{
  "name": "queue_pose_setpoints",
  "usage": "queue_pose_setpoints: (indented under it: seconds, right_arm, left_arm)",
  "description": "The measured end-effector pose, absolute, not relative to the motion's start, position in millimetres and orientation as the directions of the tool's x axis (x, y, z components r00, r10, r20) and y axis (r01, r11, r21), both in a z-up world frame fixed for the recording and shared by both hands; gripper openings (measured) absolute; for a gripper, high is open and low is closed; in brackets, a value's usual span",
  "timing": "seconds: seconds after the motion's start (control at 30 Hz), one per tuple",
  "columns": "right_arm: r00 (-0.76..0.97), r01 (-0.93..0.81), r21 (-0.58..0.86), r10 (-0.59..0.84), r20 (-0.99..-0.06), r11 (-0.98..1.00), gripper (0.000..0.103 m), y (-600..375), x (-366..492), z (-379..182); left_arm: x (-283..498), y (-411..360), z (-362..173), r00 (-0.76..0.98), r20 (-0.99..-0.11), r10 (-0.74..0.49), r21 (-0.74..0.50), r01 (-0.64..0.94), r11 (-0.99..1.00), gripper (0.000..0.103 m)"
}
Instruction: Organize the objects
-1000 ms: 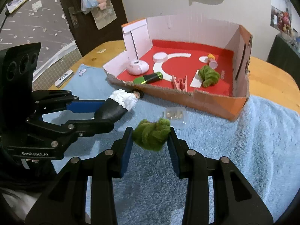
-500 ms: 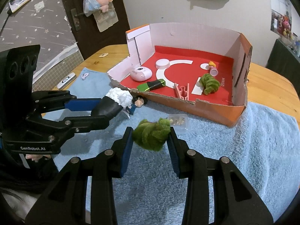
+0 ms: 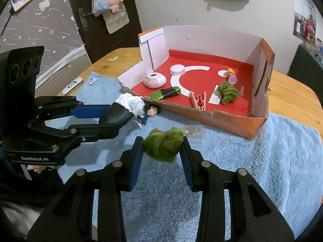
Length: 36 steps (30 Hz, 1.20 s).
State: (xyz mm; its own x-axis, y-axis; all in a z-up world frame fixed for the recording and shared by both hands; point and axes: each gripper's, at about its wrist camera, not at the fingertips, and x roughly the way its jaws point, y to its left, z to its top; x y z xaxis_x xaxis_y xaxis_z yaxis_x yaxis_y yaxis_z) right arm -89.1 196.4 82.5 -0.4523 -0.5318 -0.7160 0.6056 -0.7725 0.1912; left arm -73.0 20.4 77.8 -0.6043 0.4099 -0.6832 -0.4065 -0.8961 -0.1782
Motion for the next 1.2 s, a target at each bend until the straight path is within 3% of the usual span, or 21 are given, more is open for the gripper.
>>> queue_pose_setpoints:
  seconds: [0.5,1.2]
  right_arm:
    - [-0.473,0.634,0.13,-0.515,-0.715,-0.763,0.035,186.1,-141.2,114.4]
    - [-0.341,0.646,0.072,-0.372,-0.864,-0.76,0.035,159.6,-270.2,79.9]
  left_arm:
    - [-114.5,19.0,109.1,-0.63,-0.668,0.397,-0.15,-0.408,-0.9,0.038]
    - [-256.2,28.2,67.0,-0.488,-0.805,0.336,-0.137,-0.397,-0.907,0.038]
